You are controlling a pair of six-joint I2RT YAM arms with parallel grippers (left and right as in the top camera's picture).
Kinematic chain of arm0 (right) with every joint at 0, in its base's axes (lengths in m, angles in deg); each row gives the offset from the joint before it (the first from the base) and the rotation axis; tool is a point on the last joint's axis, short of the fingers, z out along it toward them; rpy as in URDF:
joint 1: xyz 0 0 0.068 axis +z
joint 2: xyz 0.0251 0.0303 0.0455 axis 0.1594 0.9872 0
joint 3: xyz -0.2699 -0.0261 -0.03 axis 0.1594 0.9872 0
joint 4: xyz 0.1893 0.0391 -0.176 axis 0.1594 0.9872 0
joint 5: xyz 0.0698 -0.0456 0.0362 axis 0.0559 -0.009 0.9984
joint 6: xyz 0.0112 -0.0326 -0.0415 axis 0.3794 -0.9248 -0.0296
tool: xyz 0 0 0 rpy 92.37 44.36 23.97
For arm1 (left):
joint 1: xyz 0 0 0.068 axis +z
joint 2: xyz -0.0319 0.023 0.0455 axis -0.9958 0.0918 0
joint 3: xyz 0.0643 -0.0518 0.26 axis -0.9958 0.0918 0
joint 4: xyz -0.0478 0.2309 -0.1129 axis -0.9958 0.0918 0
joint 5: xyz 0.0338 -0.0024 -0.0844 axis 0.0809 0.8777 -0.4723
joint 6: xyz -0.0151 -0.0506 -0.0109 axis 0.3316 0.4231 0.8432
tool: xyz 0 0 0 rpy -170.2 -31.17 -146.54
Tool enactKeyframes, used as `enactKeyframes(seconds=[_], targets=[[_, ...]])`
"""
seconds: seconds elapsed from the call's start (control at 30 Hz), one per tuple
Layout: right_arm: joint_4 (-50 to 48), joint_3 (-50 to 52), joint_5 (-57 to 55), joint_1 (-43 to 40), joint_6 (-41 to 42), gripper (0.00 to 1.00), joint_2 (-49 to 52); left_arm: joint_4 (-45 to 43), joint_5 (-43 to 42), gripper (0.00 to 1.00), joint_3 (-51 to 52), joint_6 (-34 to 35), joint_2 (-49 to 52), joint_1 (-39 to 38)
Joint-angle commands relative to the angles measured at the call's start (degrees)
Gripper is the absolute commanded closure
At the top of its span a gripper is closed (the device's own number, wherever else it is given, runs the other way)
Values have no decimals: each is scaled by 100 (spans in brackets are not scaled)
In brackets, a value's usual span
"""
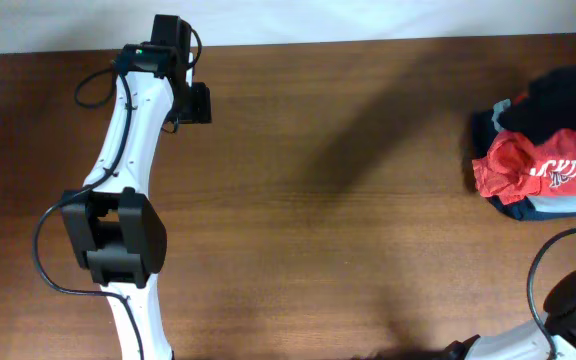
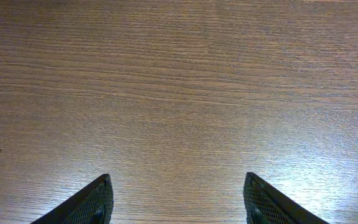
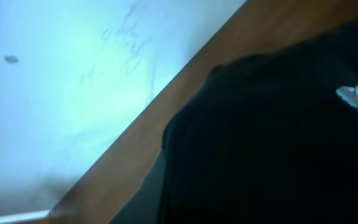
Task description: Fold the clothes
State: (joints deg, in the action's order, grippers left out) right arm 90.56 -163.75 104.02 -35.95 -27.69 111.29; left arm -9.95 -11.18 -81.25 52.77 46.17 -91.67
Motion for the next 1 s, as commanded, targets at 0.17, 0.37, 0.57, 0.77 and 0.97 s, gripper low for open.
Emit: enactKeyframes(seconds=[0.17,0.37,0.57,0.77,0.97], targets=[[2,-129,227,-468,-343,96,-2,-2,-37,33,22,-201,-33,37],[-46,-129,232,-487,-573,96,243,-44,-42,33,22,-199,-33,35],[-4,-127,181,-516,-634,96,463,-44,-42,33,22,-199,-33,35],[951,-118,-358,-592,-568,88,522,-52,-44,33,22,-197,-33,35],[2057,-118,-1464,-739,-50,88,522,-127,-133,33,22,-197,-33,33]])
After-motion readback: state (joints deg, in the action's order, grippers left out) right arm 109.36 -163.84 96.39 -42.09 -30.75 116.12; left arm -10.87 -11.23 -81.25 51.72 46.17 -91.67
